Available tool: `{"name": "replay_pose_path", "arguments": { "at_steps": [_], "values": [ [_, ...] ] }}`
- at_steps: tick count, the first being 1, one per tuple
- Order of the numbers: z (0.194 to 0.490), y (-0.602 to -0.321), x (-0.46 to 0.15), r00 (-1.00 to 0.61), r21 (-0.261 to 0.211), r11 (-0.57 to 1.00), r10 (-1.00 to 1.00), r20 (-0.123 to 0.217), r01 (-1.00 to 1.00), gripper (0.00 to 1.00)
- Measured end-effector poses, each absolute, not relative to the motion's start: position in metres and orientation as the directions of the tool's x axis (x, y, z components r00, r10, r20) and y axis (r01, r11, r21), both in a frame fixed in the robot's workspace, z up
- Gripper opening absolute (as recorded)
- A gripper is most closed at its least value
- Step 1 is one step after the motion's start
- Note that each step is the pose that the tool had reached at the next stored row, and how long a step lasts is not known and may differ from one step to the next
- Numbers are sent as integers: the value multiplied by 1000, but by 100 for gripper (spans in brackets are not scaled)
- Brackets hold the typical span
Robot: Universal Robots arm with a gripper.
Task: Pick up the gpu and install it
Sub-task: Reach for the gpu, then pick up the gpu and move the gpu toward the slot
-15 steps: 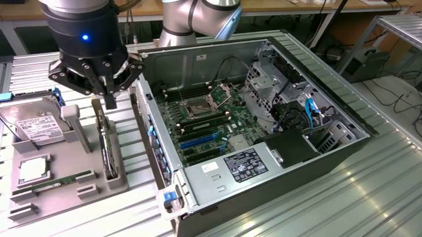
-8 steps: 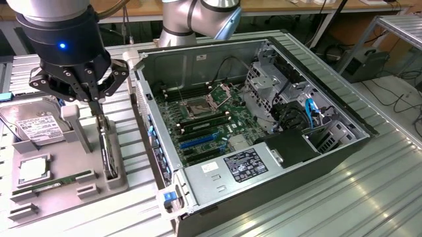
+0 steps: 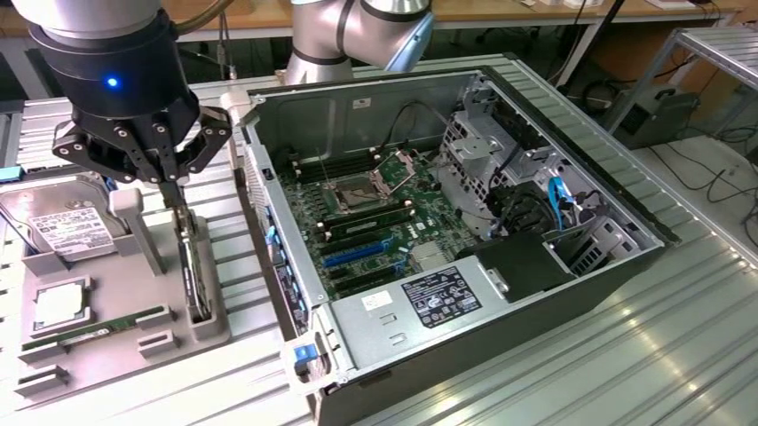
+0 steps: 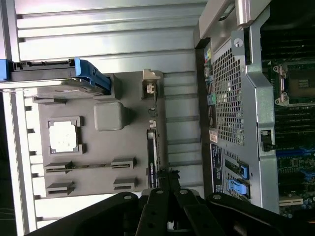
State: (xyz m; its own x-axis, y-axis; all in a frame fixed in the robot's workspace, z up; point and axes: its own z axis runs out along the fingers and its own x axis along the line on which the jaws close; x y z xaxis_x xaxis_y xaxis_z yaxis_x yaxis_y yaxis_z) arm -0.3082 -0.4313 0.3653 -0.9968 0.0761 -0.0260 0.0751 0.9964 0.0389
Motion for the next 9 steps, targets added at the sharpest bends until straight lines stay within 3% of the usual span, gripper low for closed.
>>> {"name": "replay_pose_path", "arguments": {
  "at_steps": [6, 9],
  "values": [
    [365, -431, -308, -997, 39, 996, 76, -26, 75, 11],
    [365, -431, -308, -997, 39, 996, 76, -26, 75, 24]
  ]
}}
